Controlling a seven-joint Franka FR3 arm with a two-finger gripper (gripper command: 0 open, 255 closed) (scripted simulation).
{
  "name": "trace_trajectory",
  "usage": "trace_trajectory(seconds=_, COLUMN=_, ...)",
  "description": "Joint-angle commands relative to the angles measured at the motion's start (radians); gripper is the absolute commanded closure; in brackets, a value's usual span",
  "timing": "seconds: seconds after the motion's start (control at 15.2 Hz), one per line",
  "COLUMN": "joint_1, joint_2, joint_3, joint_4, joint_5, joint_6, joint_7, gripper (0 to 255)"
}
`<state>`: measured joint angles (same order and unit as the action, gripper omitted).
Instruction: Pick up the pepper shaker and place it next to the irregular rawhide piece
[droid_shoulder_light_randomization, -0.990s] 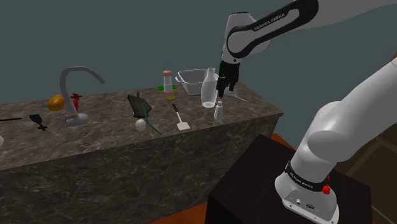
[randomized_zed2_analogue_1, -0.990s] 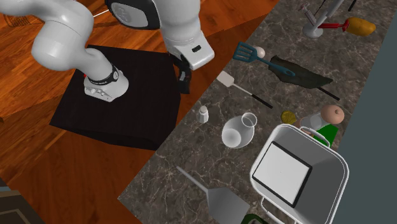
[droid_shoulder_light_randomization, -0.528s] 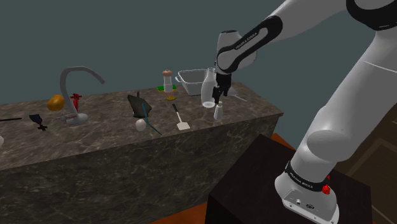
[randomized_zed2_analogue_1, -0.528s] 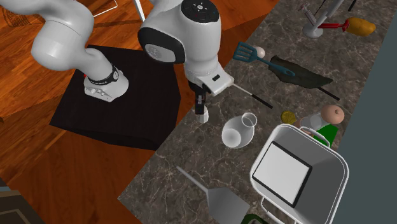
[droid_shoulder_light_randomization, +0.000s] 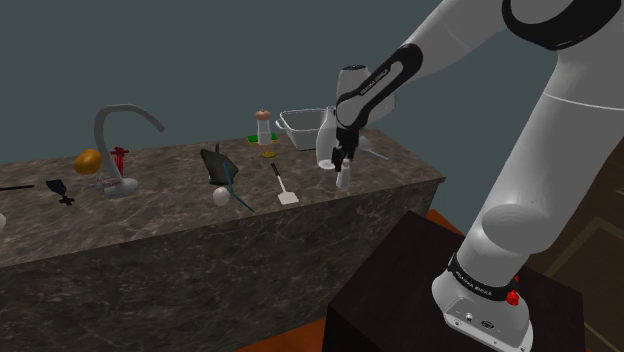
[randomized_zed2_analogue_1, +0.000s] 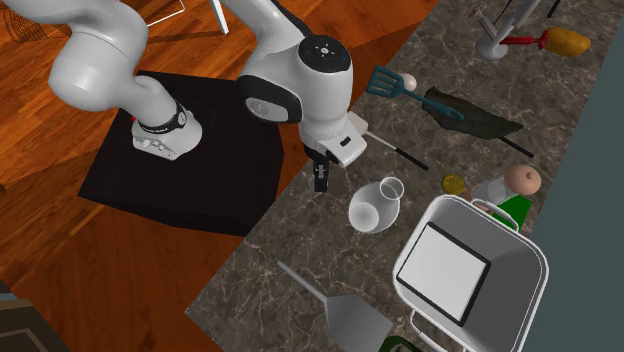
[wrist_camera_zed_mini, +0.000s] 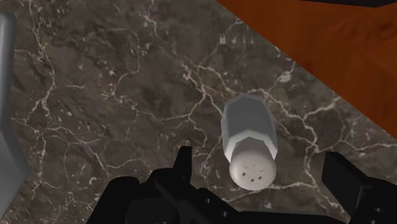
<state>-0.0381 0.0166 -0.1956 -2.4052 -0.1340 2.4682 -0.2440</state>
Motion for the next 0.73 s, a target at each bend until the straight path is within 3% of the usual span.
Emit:
trace_trajectory(seconds=0.0, joint_1=-0.002, joint_2=0.036, joint_3=-0.002, joint_4=-0.002, joint_5=0.005, joint_6=0.039, joint_7=-0.005, gripper=0)
trace_trajectory(seconds=0.53, joint_1=-0.003, joint_2=0.036, joint_3=-0.002, joint_4=-0.002, joint_5=0.005, joint_6=0.039, joint_7=-0.005, gripper=0)
trace_trajectory(seconds=0.59, joint_1=-0.003, joint_2=0.036, joint_3=-0.002, joint_4=-0.003, joint_5=0.005, joint_6=0.039, joint_7=-0.005, gripper=255)
trace_trajectory(seconds=0.66, joint_1=-0.003, joint_2=0.035, joint_3=-0.002, joint_4=-0.003, joint_5=0.005, joint_6=0.039, joint_7=-0.005, gripper=255)
